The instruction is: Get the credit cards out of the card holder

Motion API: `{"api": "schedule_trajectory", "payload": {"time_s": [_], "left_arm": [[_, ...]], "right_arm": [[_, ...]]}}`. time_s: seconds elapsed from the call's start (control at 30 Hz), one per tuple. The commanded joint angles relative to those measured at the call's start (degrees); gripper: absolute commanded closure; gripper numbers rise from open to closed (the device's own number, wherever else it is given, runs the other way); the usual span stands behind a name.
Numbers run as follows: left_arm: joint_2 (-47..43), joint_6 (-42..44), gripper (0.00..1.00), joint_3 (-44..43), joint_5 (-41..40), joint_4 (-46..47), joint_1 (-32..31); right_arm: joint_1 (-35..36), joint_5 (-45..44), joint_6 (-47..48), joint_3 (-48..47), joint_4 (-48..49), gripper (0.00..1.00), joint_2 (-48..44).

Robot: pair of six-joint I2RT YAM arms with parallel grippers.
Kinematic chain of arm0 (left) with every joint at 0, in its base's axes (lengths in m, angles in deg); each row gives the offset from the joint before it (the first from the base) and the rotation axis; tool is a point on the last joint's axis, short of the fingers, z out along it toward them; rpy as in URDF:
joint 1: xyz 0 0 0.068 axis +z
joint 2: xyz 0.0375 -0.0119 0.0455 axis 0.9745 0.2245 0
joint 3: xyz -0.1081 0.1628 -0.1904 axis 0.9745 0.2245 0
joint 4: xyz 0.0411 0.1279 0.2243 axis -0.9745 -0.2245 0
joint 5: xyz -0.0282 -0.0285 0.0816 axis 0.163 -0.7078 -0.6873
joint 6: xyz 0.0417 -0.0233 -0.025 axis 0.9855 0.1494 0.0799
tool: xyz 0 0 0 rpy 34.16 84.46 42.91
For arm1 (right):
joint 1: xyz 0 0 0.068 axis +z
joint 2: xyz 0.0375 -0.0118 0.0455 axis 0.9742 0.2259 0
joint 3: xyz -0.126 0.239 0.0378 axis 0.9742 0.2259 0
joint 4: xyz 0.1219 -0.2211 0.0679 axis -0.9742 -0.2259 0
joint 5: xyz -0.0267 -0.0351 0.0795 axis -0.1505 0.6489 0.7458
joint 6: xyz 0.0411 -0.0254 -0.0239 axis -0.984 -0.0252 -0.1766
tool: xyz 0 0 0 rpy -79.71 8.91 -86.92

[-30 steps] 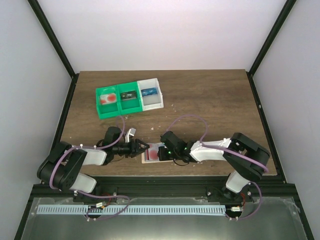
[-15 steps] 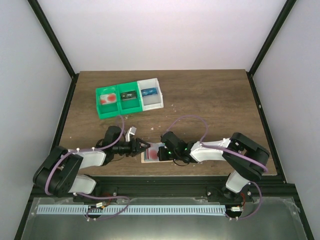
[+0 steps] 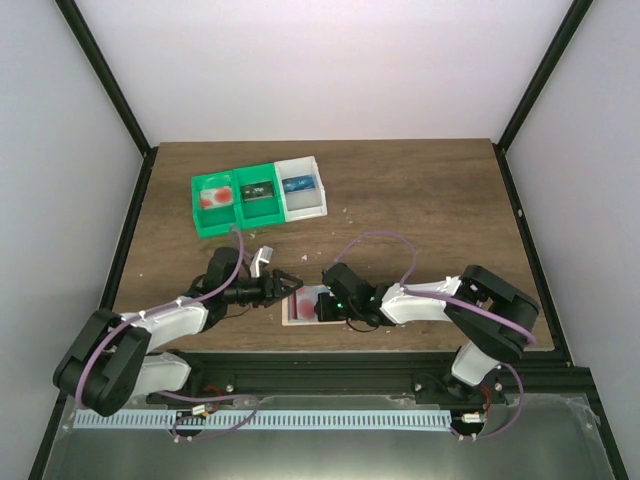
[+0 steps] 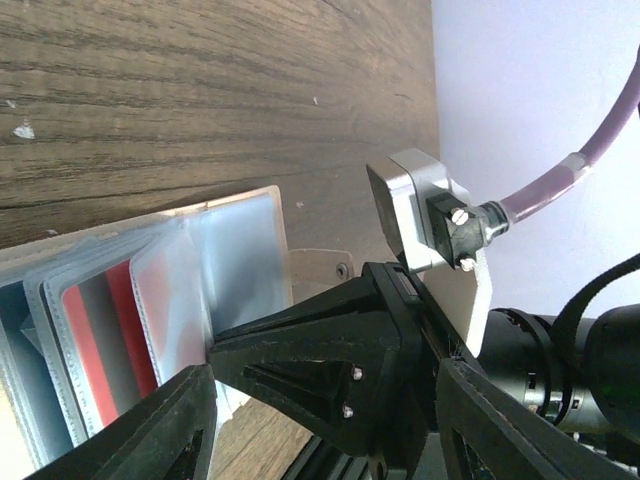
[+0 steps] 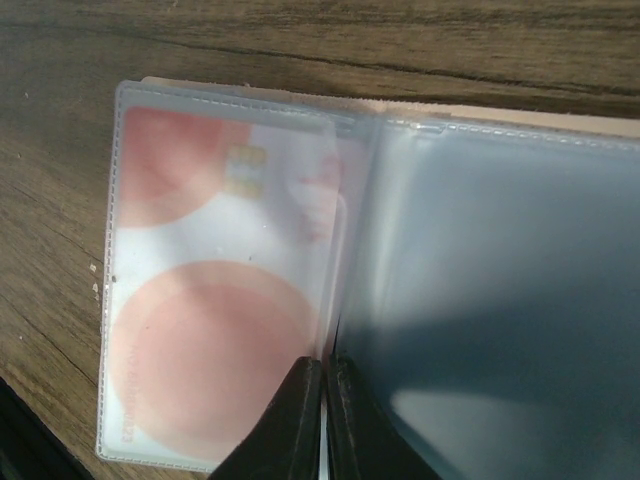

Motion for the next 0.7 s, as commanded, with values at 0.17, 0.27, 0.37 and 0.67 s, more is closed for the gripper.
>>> {"api": "schedule_trajectory", "payload": {"time_s": [0.17, 0.27, 0.37, 0.67], "left_arm": [[4.73, -0.76, 0.38, 0.61, 0.45, 5.09, -0.57], [7.03, -1.48, 0.37, 0.6, 2.18, 7.44, -0.76], [8.5, -2.35, 0.37, 1.05, 2.72, 9.76, -1.03], [11.73, -2.55, 0.37, 0.78, 2.95, 11.3, -1.12]], "right_arm": [[-0.35, -0.17, -0.04, 1.0, -1.19, 0.95, 0.98], [-0.36, -0.04, -0.03, 0.89, -1.14, 0.95, 1.02], [-0.39, -0.04, -0.09, 0.93, -1.13, 0.95, 1.11], [-0.44, -0.04, -0.12, 0.97, -1.03, 0.95, 1.17]]}}
